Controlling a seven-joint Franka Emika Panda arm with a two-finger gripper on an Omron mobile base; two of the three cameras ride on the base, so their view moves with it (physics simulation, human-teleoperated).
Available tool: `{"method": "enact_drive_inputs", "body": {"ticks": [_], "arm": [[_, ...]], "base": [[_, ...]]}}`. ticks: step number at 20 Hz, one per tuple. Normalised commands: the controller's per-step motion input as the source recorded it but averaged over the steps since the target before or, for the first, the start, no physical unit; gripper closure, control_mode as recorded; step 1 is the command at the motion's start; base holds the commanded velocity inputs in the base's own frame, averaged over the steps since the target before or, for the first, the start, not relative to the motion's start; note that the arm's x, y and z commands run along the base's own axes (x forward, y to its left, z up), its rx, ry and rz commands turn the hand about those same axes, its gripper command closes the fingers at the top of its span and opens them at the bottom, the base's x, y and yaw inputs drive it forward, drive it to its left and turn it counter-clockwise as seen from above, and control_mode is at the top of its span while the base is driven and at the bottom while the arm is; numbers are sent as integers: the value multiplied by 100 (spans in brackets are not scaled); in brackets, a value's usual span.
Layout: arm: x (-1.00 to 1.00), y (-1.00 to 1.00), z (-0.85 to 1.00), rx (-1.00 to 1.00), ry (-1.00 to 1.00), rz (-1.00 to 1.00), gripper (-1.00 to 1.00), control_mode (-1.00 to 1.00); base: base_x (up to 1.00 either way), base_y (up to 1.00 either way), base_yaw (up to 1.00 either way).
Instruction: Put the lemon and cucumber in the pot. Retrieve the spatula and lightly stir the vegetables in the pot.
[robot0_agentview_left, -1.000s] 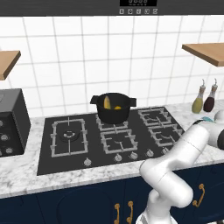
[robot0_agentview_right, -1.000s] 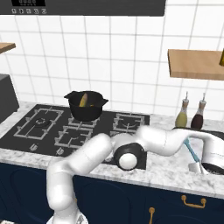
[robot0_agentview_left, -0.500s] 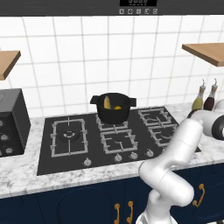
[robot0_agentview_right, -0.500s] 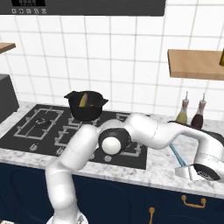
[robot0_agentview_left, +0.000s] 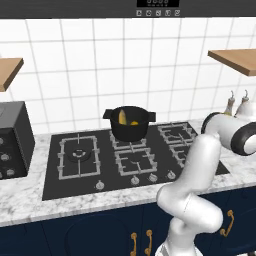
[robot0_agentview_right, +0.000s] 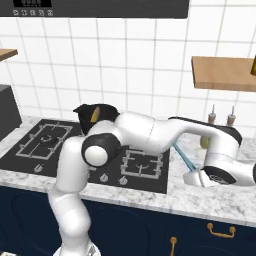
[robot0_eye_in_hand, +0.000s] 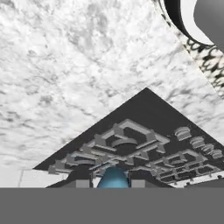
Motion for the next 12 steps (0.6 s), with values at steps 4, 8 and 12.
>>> {"method": "enact_drive_inputs", "body": {"ticks": [4, 8, 12], "arm": [[0, 100, 48, -43, -25, 37, 100, -100], [0, 99, 59, -41, -22, 40, 100, -100], [1, 95, 77, -40, -23, 40, 100, -100]], "base": [[0, 0, 0], [0, 0, 0], [0, 0, 0]]}}
